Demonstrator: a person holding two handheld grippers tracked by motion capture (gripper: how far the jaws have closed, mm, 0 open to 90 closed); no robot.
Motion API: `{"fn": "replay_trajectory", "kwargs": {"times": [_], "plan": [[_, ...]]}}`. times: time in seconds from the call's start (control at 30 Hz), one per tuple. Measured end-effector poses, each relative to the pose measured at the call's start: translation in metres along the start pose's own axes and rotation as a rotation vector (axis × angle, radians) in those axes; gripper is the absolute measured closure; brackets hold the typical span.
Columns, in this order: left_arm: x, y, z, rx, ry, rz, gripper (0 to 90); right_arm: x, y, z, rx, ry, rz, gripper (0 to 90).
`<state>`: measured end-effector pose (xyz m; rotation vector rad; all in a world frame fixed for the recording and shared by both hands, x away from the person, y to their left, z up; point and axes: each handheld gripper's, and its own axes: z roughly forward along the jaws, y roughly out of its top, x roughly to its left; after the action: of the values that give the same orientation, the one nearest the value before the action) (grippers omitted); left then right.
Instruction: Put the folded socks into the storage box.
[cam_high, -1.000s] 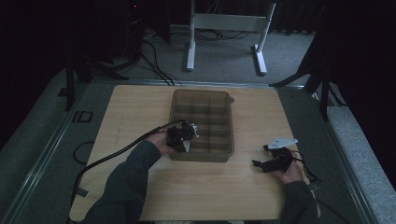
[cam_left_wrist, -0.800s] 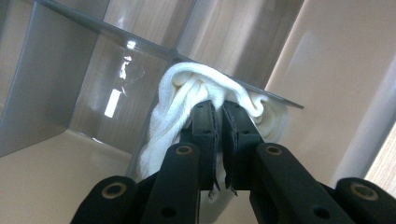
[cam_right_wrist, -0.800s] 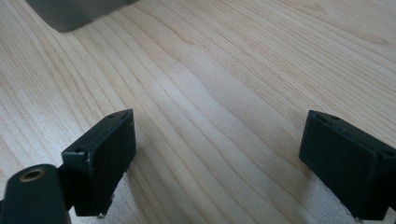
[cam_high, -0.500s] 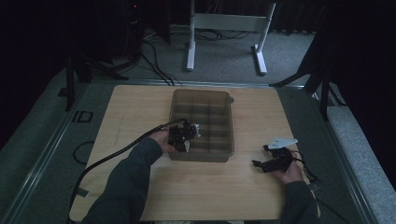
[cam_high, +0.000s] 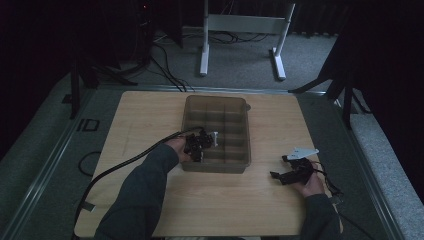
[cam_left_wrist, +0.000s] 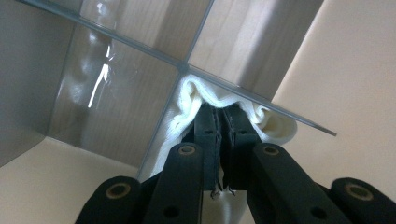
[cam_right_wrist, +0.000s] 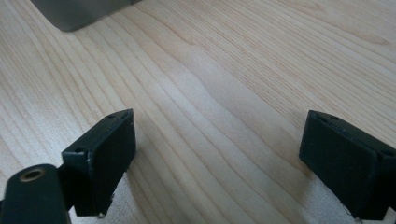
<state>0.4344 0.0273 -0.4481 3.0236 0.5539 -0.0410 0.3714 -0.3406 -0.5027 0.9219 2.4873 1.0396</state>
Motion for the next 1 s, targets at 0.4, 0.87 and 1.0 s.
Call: {"fn": "replay_trajectory", "kwargs": {"times": [0.4, 0.87, 1.0], "plan": [[0.001, -0.014, -0.022, -0.095, -0.056, 0.001, 68.5, 0.0, 0.0, 0.0, 0.0, 0.0, 0.0, 10.4], [0.009, -0.048, -0.062, -0.345, 0.085, -0.052, 59.7, 0.0, 0.0, 0.0, 0.0, 0.0, -0.001, 10.4], [0.009, -0.057, -0.067, -0.389, 0.148, -0.073, 57.2, 0.0, 0.0, 0.0, 0.0, 0.0, 0.0, 10.4]]}}
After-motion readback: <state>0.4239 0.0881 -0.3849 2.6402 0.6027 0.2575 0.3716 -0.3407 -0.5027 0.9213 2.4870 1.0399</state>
